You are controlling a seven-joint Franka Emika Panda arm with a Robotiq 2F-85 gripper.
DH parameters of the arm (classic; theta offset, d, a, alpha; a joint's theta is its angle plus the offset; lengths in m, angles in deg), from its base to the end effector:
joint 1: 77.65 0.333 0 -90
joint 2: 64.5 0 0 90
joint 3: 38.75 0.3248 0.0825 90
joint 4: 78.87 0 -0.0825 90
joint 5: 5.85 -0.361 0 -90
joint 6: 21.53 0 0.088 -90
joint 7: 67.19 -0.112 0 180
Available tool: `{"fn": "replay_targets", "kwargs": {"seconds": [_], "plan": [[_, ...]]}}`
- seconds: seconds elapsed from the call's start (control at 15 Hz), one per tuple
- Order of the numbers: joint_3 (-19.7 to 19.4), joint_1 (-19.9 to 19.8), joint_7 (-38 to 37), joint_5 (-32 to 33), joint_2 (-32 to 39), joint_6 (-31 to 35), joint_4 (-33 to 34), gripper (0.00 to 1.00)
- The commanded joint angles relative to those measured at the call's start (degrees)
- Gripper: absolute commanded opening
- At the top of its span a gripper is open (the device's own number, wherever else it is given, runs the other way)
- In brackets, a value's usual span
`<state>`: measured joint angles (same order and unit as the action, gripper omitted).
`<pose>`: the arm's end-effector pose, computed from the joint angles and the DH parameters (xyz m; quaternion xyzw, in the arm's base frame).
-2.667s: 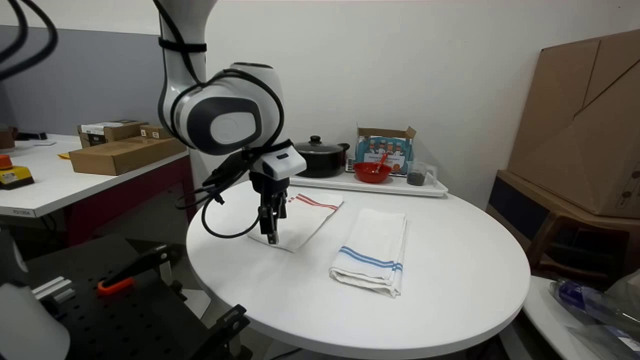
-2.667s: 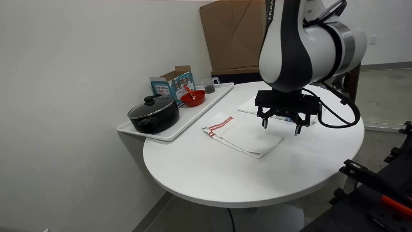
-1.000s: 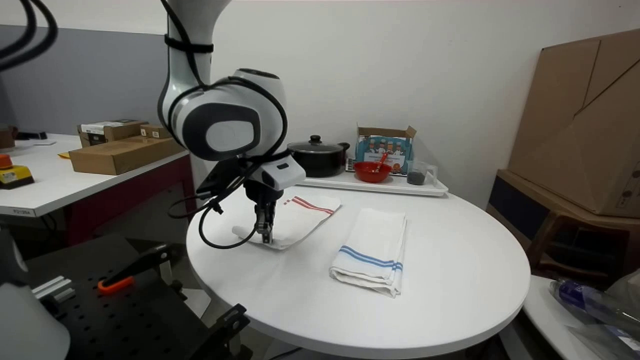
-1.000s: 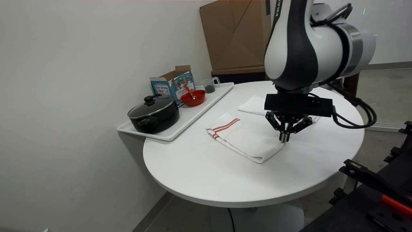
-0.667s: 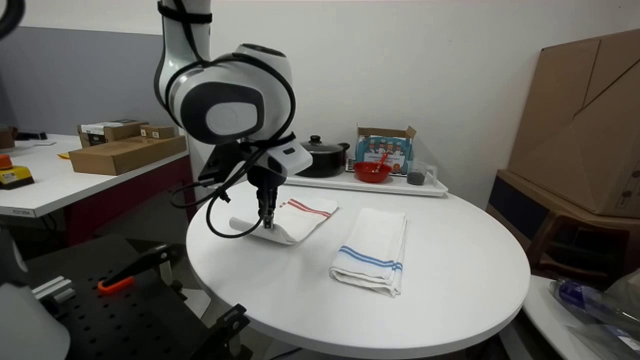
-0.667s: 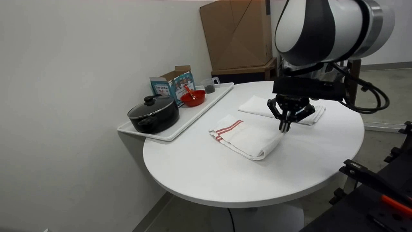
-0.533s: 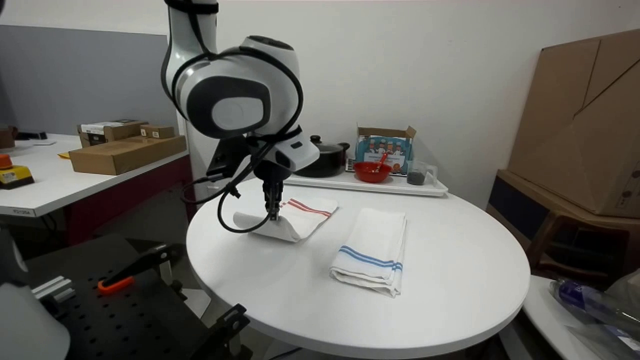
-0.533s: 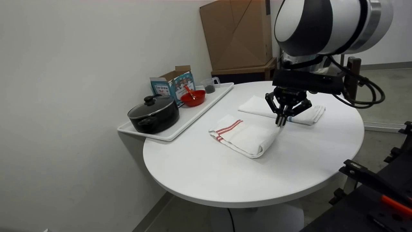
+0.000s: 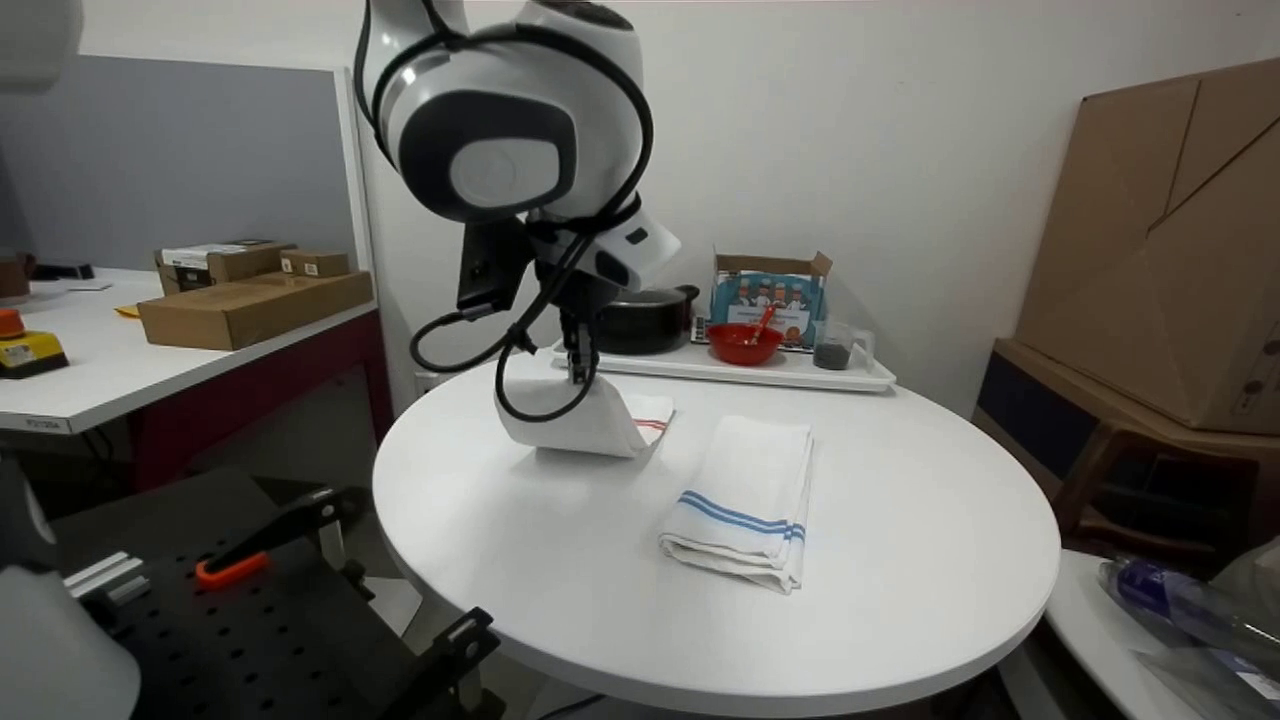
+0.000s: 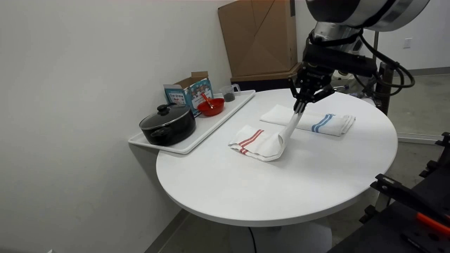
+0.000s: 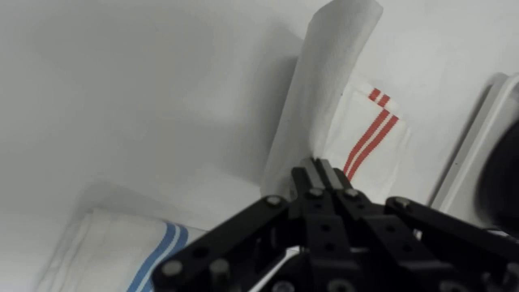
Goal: Fold the two tea towels
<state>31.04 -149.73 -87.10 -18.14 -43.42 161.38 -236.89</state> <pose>0.4097 -0.0110 0.2327 -0.9197 0.3248 -0.1025 0.1954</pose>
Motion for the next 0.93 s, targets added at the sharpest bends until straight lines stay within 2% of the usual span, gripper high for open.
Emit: {"fn": "replay_targets", "kwargs": {"seconds": [0.0,0.27,0.4,0.53,0.67,0.87], "plan": [[13.6,-13.0,0.9,-1.1,0.5,-2.9,0.0,0.00],[27.5,-26.0,-2.7,-1.3,-0.3,-8.1,0.0,0.00],[32.8,-31.2,-4.9,-0.9,-0.6,-11.3,0.7,0.00],[35.6,-34.3,-7.2,-0.9,-1.2,-15.3,2.8,0.00],[36.4,-35.6,-9.6,-1.1,-2.5,-18.9,5.5,0.00],[33.2,-33.5,-13.1,-2.2,-5.8,-24.5,11.4,0.00]]}}
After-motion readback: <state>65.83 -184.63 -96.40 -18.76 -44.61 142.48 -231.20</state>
